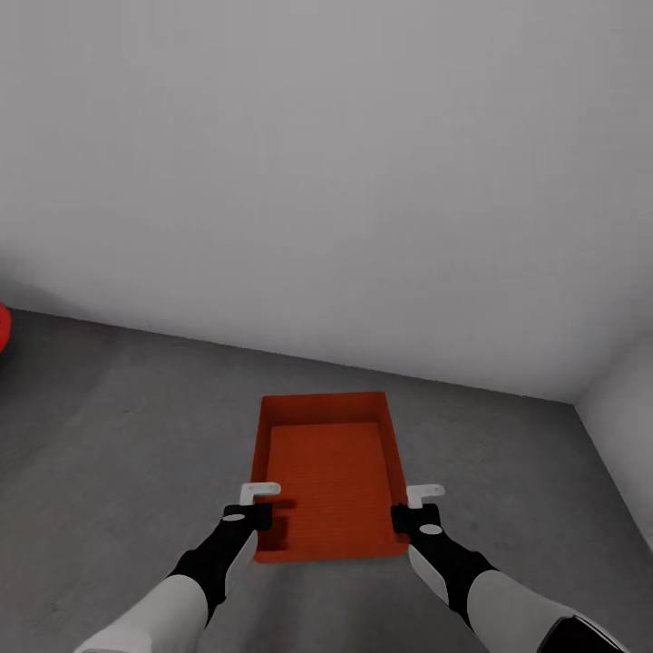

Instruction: Move the two storage containers from the living room to the garage. In the garage, place one container on the floor and stack the other container on top of it (either order is fine).

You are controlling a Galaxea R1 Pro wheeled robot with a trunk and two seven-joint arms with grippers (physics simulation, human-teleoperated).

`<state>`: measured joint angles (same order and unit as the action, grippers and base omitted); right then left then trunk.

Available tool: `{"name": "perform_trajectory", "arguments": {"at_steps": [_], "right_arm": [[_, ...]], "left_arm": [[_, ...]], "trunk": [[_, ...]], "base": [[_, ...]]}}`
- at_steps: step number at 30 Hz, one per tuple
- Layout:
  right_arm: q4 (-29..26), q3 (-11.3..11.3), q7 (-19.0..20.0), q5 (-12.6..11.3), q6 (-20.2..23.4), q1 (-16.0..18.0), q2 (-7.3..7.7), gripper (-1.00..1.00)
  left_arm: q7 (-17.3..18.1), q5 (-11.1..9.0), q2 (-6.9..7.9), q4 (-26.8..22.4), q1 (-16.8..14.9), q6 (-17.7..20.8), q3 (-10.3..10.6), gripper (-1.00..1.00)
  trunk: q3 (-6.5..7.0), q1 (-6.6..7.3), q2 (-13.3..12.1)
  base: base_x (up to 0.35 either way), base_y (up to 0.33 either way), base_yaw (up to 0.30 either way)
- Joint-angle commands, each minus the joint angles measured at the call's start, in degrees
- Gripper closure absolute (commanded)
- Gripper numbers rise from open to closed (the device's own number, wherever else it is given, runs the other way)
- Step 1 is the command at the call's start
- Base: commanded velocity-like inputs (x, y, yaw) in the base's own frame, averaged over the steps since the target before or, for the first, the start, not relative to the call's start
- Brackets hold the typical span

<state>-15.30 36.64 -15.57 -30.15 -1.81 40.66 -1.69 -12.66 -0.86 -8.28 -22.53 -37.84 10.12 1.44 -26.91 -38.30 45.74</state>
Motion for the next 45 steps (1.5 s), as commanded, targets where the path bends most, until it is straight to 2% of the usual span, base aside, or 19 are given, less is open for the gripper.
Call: {"name": "perform_trajectory", "arguments": {"at_steps": [1, 14, 33, 34, 38, 45], "right_arm": [[-0.2, -5.3, -0.3, 0.9, -0.3, 0.1, 3.98, 1.0], [-0.2, -5.3, -0.3, 0.9, -0.3, 0.1, 3.98, 1.0], [-0.2, -5.3, -0.3, 0.9, -0.3, 0.1, 4.07, 1.0], [0.4, 0.6, -0.3, -0.5, -0.1, 0.1, 0.35, 1.0], [1.3, 0.7, -0.3, -0.6, -0.1, 0.1, -0.1, 1.0], [1.6, 0.7, -0.3, -0.6, -0.1, 0.1, -0.12, 1.0]], "left_arm": [[-0.5, -0.1, 0.64, 0.0, 0.0, 0.5, 0.1, 1.0], [-0.5, -0.1, 0.64, 0.0, 0.0, 0.5, 0.1, 1.0], [-0.5, -0.1, 0.64, 0.0, 0.0, 0.5, 0.1, 1.0], [-0.3, -0.3, 0.35, 0.2, 0.0, 0.1, 0.1, 1.0], [-0.3, -1.0, 0.35, 0.8, 0.0, -0.1, 0.1, 1.0], [-0.3, -1.0, 0.37, 1.2, 0.0, -0.1, 0.1, 1.0]], "trunk": [[-0.06, -0.01, 0.0], [-0.06, -0.01, 0.0], [-0.06, -0.01, 0.0], [-0.06, -0.01, 0.1], [-0.06, -0.01, 0.1], [-0.06, -0.01, 0.1]], "base": [[0.0, 0.0, -0.277], [0.0, 0.0, -0.26], [0.0, 0.0, -0.01], [0.0, 0.0, 0.0], [0.0, 0.0, 0.0], [0.0, 0.0, 0.0]]}}
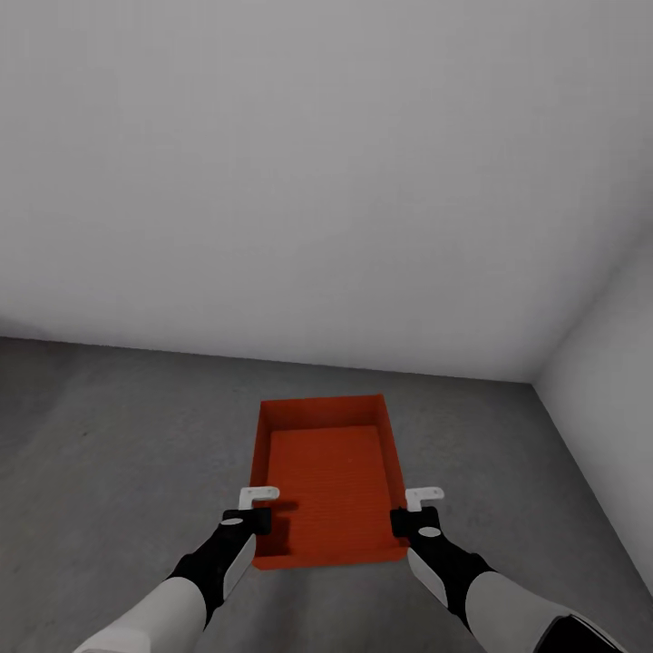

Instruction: Move the two storage containers from the living room to the garage. In the garage, place one container on the floor and stack the other container on top of it (either order is fine).

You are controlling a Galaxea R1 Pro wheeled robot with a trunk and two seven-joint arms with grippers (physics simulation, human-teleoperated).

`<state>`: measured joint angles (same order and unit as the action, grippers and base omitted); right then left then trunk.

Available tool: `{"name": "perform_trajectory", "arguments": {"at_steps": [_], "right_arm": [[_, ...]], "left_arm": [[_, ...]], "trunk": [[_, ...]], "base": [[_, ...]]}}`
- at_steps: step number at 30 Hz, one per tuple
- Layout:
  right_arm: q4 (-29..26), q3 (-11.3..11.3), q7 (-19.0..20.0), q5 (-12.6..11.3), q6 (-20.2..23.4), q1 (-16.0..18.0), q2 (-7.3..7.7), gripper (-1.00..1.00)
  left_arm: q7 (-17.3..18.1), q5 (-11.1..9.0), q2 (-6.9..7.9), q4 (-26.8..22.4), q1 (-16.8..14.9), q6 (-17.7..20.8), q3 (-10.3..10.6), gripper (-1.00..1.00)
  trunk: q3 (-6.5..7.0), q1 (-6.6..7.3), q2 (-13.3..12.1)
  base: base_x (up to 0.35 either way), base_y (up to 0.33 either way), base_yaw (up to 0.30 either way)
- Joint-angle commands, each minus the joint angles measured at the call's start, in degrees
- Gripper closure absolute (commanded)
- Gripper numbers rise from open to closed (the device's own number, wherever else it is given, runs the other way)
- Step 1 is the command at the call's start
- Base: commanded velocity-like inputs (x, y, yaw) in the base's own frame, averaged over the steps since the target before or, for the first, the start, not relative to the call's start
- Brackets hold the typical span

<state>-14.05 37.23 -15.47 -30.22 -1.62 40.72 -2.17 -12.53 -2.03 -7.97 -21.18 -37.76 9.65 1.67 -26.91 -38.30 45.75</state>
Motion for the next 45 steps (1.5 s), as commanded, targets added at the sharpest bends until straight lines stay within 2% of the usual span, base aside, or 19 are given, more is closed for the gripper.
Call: {"name": "perform_trajectory", "arguments": {"at_steps": [1, 10, 18, 19, 32, 45], "right_arm": [[0.3, 0.2, -0.4, -0.5, -0.2, 0.1, 0.36, 1.0], [0.3, 0.1, -0.4, -0.5, -0.3, 0.1, 0.31, 1.0], [0.3, 0.1, -0.4, -0.5, -0.3, 0.1, 0.29, 1.0], [0.3, 0.0, -0.4, -0.5, -0.3, 0.0, 0.65, 1.0], [0.3, 0.0, -0.4, -0.5, -0.3, 0.0, 0.67, 1.0], [0.3, 0.0, -0.4, -0.5, -0.2, 0.1, 0.68, 1.0]], "left_arm": [[-0.5, 0.1, 0.05, -0.2, 0.0, 0.4, -0.1, 1.0], [-0.5, 0.2, 0.06, -0.2, 0.0, 0.5, -0.1, 1.0], [-0.5, 0.2, 0.06, -0.2, 0.0, 0.5, -0.2, 1.0], [-0.5, 0.9, 0.06, -0.2, 0.0, 0.5, -0.2, 1.0], [-0.5, 0.9, 0.06, -0.2, 0.0, 0.5, -0.2, 1.0], [-0.4, 0.8, 0.06, -0.2, 0.0, 0.4, -0.2, 1.0]], "trunk": [[-0.05, -0.01, 0.0], [-0.15, -0.01, 0.0], [-0.54, -0.01, 0.0], [-0.59, -0.01, 0.0], [-1.18, -0.01, 0.0], [-1.2, -0.01, 0.0]], "base": [[0.0, 0.0, 0.0], [0.0, 0.0, -0.043], [0.0, 0.0, -0.217], [0.0, 0.0, -0.236], [0.002, 0.0, -0.204], [0.275, 0.0, -0.007]]}}
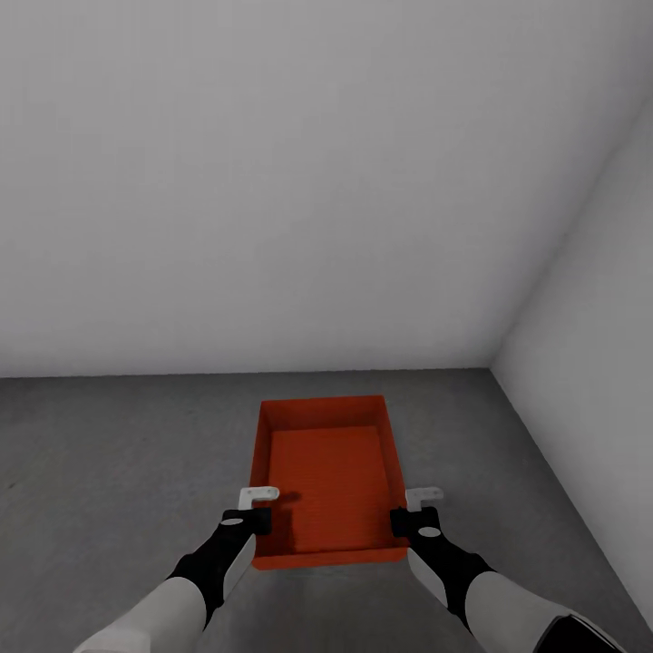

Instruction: Move the two storage containers from the living room to the garage. In the garage, place one container on the floor and stack the other container on top of it (either order is fine).

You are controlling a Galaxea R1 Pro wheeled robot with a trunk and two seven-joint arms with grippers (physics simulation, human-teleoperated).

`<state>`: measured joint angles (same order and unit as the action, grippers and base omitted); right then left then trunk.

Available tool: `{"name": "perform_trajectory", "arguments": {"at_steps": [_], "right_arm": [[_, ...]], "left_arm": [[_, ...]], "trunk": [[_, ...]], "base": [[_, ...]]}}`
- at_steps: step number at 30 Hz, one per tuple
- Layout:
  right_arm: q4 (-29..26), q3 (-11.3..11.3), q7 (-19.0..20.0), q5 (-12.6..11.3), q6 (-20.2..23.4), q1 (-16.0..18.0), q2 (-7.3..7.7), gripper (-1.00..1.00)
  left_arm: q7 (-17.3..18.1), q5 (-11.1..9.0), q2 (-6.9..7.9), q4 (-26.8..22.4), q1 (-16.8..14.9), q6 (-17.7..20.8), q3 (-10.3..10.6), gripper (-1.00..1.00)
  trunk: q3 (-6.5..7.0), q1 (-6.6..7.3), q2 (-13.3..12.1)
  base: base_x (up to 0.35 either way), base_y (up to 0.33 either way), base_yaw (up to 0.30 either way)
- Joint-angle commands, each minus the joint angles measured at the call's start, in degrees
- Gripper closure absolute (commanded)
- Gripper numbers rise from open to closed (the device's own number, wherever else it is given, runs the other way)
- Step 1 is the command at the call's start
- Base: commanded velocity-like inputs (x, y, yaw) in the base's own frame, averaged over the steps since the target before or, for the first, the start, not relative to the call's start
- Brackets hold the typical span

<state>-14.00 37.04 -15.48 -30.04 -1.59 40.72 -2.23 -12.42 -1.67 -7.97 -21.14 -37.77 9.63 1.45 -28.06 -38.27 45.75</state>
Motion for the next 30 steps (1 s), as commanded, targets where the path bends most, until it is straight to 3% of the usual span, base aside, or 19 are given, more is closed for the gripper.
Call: {"name": "perform_trajectory", "arguments": {"at_steps": [1, 30], "right_arm": [[0.3, 0.1, -0.4, -0.7, -0.3, 0.1, 0.74, 1.0], [0.3, 0.1, -0.4, -0.7, -0.2, 0.0, 0.73, 1.0]], "left_arm": [[-0.5, 0.4, 0.06, -0.2, 0.0, 0.4, 0.0, 1.0], [-0.5, 0.4, 0.06, -0.2, 0.0, 0.5, 0.0, 1.0]], "trunk": [[-0.05, -0.04, 0.0], [-0.05, -0.04, 0.0]], "base": [[0.322, 0.0, 0.0], [0.322, 0.0, 0.0]]}}
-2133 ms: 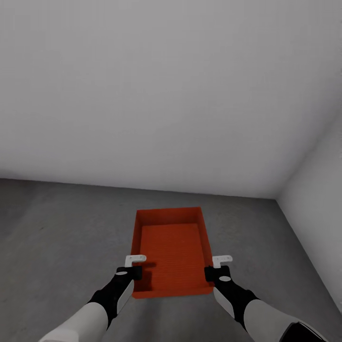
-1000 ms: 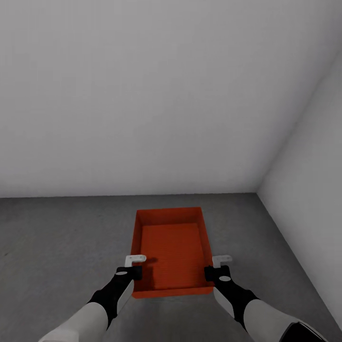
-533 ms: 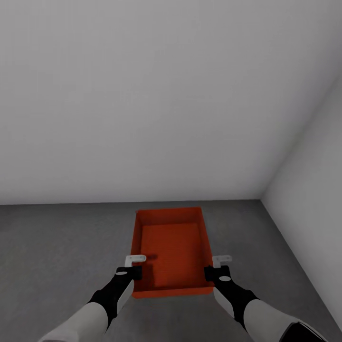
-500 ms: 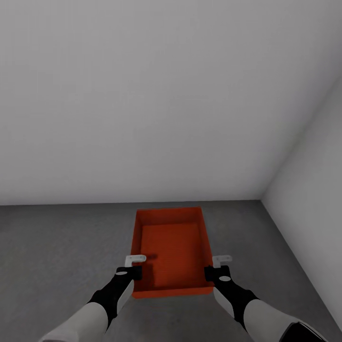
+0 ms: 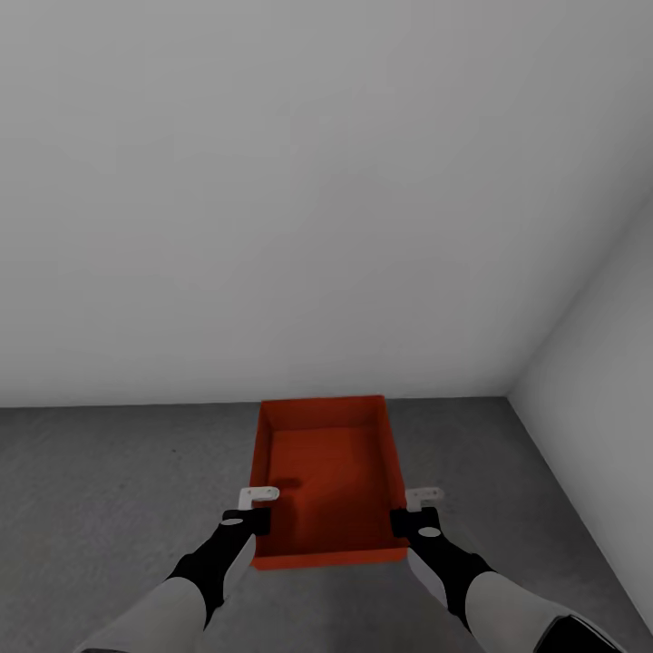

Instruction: Move the two storage containers from the living room to the garage. In the garage, place one container on the floor and stack the other container on top of it (either order is fine).

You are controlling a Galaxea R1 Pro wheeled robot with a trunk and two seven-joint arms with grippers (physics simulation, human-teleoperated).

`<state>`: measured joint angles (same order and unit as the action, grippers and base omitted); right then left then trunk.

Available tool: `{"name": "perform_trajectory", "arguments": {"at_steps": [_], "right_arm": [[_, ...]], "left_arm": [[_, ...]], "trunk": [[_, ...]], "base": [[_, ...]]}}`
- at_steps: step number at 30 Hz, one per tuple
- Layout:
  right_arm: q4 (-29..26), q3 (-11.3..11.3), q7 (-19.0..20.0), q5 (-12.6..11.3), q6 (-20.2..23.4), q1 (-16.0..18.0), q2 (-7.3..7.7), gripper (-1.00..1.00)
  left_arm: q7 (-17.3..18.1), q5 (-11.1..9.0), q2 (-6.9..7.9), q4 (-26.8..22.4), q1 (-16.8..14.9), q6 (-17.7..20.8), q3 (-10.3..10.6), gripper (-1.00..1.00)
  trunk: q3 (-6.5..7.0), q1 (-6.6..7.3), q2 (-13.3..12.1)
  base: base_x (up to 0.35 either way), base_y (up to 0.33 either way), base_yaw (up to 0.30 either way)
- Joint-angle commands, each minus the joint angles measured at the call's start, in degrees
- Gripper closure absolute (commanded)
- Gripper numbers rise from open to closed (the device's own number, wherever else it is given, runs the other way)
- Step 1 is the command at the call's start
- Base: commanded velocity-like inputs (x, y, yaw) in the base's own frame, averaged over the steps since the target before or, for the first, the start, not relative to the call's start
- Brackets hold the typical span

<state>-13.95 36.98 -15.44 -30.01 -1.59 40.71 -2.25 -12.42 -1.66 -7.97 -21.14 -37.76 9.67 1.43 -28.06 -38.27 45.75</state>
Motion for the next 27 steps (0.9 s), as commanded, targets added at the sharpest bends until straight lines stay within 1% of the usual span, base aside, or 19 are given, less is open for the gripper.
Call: {"name": "perform_trajectory", "arguments": {"at_steps": [1, 6, 15, 18, 27], "right_arm": [[0.2, 0.2, -0.4, -0.8, -0.3, 0.1, 0.75, 1.0], [0.2, 0.2, -0.5, -0.8, -0.4, 0.1, 0.75, 1.0], [0.2, 0.2, -0.5, -0.8, -0.4, 0.1, 0.75, 1.0], [0.2, 0.1, -0.5, -0.8, -0.4, 0.1, 0.75, 1.0], [0.2, 0.1, -0.5, -0.8, -0.4, 0.1, 0.75, 1.0]], "left_arm": [[-0.5, 0.4, 0.06, -0.2, 0.0, 0.4, 0.0, 1.0], [-0.5, 0.4, 0.06, -0.2, 0.0, 0.4, 0.0, 1.0], [-0.5, 0.4, 0.06, -0.2, 0.0, 0.4, 0.1, 1.0], [-0.5, 0.4, 0.06, -0.2, 0.0, 0.4, 0.0, 1.0], [-0.6, 0.4, 0.06, -0.2, 0.0, 0.4, 0.1, 1.0]], "trunk": [[-0.06, -0.04, 0.0], [-0.25, -0.04, 0.0], [-0.68, -0.04, 0.0], [-0.74, -0.04, 0.0], [-0.76, -0.04, 0.0]], "base": [[0.322, 0.0, 0.036], [0.322, 0.0, 0.173], [0.322, 0.0, 0.255], [0.318, 0.0, 0.109], [0.035, 0.0, -0.004]]}}
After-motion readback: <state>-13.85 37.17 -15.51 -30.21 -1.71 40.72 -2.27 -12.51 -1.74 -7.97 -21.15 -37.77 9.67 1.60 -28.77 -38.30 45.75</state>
